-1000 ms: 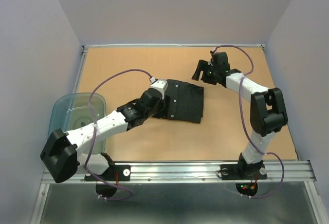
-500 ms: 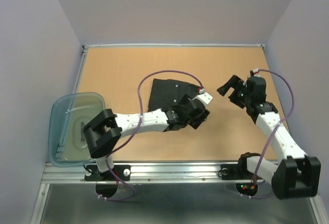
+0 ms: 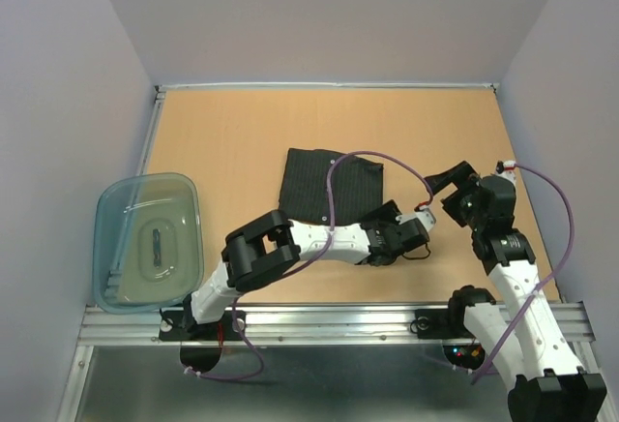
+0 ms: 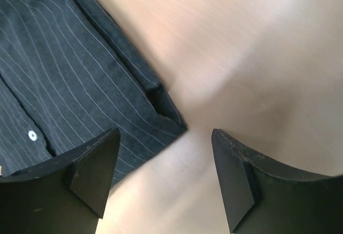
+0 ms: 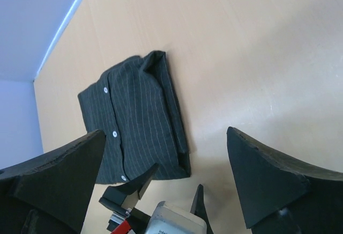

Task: Fold and stack the long sleeve shirts
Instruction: Neatly place the folded shirt to the corner

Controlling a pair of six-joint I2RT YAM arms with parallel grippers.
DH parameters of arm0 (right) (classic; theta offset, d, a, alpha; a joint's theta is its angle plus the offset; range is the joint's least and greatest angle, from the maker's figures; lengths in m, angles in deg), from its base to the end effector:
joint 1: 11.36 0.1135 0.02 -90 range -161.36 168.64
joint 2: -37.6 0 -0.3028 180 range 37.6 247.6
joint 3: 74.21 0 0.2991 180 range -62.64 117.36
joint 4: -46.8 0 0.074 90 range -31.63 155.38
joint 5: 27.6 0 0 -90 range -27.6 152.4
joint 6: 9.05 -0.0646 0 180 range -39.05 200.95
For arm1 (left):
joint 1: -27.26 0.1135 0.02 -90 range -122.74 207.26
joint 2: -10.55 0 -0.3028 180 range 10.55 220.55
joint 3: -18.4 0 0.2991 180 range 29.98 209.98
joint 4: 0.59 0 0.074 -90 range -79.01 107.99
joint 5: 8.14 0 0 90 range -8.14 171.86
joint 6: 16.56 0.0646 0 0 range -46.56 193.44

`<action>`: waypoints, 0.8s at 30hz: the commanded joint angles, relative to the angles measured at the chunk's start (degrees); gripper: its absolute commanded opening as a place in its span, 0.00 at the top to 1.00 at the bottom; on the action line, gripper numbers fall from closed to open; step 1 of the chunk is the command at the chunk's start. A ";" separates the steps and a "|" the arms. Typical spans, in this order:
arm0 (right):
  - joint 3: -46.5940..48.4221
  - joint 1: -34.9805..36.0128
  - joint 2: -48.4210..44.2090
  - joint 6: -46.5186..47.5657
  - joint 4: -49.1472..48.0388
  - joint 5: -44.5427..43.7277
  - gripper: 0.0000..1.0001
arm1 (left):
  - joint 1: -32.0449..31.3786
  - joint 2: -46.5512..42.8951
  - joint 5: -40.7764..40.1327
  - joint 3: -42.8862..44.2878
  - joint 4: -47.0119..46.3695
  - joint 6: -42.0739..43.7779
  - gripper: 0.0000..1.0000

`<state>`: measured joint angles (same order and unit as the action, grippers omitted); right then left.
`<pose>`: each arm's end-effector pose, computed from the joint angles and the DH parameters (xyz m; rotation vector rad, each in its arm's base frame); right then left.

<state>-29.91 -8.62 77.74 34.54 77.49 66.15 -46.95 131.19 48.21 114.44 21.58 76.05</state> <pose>0.2103 0.0143 0.2686 0.7367 1.9523 0.5987 0.1797 -0.5039 0.1564 1.1639 1.8935 0.0298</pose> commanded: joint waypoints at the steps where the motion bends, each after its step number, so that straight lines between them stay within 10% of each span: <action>1: 0.14 0.24 -2.00 -1.66 -0.13 -3.57 0.00 | 0.56 3.18 -4.75 4.65 3.29 -0.68 0.20; 14: 1.98 0.16 -0.95 -0.26 0.22 -7.17 0.00 | 0.74 5.66 -11.88 1.23 7.69 -3.83 0.34; 20: 4.71 0.16 3.88 1.41 0.14 -7.09 0.00 | 0.74 4.53 -12.58 0.44 9.36 -5.16 0.95; 24: 6.73 0.25 9.67 1.68 -0.13 -4.72 0.00 | 1.09 0.14 -11.97 -0.96 9.89 -7.79 1.00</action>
<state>-28.45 -8.64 83.69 34.93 78.52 59.92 -46.32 136.02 36.25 115.45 28.42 72.31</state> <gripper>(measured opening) 0.999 0.056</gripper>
